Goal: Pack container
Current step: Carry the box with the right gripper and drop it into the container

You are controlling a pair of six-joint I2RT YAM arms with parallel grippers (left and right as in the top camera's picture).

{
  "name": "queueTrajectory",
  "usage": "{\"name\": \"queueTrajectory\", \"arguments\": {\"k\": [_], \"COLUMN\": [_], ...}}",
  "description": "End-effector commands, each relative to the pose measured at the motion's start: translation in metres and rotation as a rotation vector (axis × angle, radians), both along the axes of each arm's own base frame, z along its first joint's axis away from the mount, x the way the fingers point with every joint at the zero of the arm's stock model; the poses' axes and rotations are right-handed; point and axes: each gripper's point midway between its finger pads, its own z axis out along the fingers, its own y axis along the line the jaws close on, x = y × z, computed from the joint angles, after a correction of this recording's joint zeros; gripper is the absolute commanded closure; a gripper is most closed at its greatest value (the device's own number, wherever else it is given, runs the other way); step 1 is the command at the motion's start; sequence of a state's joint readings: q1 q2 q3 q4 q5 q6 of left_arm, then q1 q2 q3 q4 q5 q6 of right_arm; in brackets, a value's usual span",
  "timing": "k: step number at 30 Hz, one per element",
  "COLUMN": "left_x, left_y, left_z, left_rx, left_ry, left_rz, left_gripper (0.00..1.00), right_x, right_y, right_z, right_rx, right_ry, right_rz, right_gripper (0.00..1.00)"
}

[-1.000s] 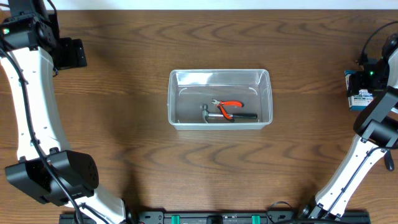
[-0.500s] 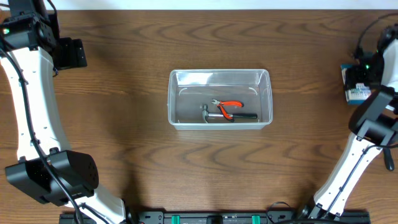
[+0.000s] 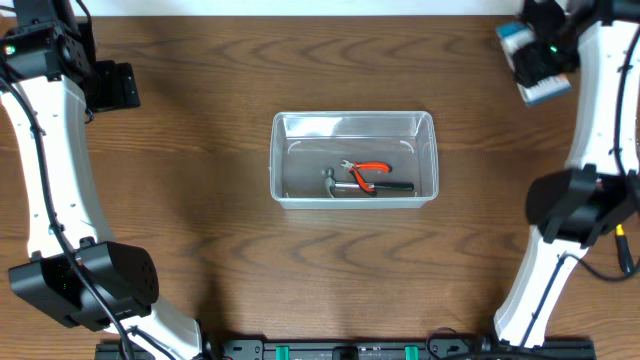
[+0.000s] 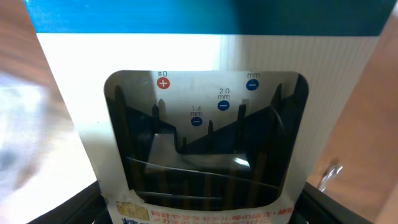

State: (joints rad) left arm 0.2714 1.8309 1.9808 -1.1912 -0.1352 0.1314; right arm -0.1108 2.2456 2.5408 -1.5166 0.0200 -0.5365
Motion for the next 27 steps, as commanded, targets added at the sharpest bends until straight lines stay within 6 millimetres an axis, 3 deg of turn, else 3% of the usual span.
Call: {"name": "queueTrajectory", "arguments": {"k": [1,4,7,13,18,27], "left_x": [-0.001,-0.001,-0.001,-0.001,-0.001,-0.001], "left_y": [0.003,0.003,0.003,0.003,0.003,0.003], "left_z": [0.003,0.003,0.003,0.003,0.003,0.003], "left_rx": [0.011,0.011,0.011,0.011,0.011,0.011], "left_ry": [-0.005,-0.005,-0.004,-0.005,-0.005,-0.005], "left_rz": [0.002,0.002,0.002,0.002,0.002,0.002], "left_gripper": [0.02,0.02,0.02,0.02,0.02,0.02], "right_x": [-0.013,-0.033,-0.053,-0.093,-0.111,-0.124], "right_y": [0.063,0.118,0.166,0.238,0.266,0.274], "right_z": [0.05,0.059,0.056,0.041,0.026,-0.025], "right_rx": [0.003,0.007,0.002,-0.031,-0.049,-0.028], "right_ry": [-0.095,-0.081,-0.04,0.045,0.091,0.231], "right_rz": [0.19,0.318,0.453,0.719,0.831,0.897], "right_gripper": [0.27,0.27,0.26,0.23,0.22,0.2]}}
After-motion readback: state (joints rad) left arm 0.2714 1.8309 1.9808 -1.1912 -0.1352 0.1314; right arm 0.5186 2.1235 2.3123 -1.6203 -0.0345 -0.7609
